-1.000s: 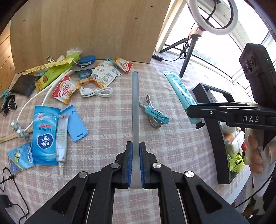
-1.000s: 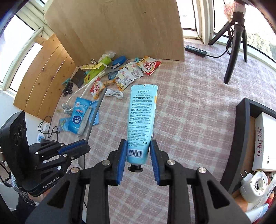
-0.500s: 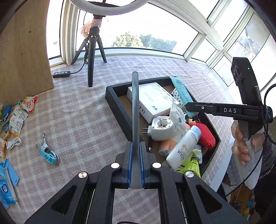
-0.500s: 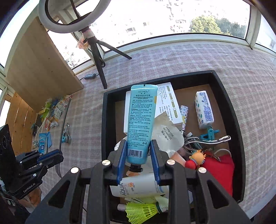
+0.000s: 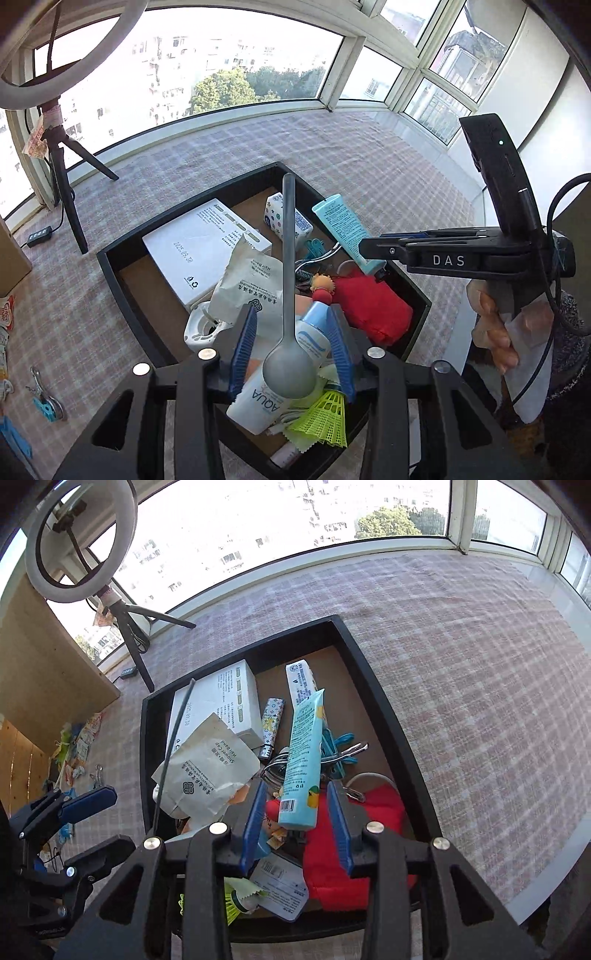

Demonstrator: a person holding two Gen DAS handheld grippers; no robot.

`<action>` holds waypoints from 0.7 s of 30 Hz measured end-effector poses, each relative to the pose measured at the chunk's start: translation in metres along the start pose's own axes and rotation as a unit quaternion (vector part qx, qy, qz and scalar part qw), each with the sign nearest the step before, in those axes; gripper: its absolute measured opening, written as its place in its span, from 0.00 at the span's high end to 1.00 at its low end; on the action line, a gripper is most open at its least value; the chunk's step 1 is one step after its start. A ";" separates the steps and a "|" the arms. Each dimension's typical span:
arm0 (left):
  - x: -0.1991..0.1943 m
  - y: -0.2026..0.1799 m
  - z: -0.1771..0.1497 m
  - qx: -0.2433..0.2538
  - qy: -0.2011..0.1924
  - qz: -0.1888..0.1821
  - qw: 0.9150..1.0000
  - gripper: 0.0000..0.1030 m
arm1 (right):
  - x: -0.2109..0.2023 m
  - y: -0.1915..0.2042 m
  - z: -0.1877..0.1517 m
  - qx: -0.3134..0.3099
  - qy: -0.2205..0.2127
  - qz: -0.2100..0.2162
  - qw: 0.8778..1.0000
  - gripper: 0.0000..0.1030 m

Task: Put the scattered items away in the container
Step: 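Carry the blue tube and spoon into the tray and open both tools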

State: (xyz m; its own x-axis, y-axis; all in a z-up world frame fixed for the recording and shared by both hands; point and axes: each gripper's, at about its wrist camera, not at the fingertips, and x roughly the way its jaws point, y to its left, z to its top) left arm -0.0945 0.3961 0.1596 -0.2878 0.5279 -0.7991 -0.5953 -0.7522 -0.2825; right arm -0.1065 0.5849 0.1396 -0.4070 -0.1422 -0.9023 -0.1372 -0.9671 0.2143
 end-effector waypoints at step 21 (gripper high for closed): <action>-0.049 0.058 -0.037 -0.046 -0.014 0.092 0.995 0.38 | 0.004 0.076 -0.010 -0.067 -0.003 0.028 0.997 0.52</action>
State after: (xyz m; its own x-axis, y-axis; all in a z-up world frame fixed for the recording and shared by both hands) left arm -0.0870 0.3121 0.1633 -0.4075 0.3869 -0.8272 -0.4598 -0.8696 -0.1803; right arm -0.1096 0.5084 0.1488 -0.4154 -0.1969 -0.8881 0.0081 -0.9771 0.2128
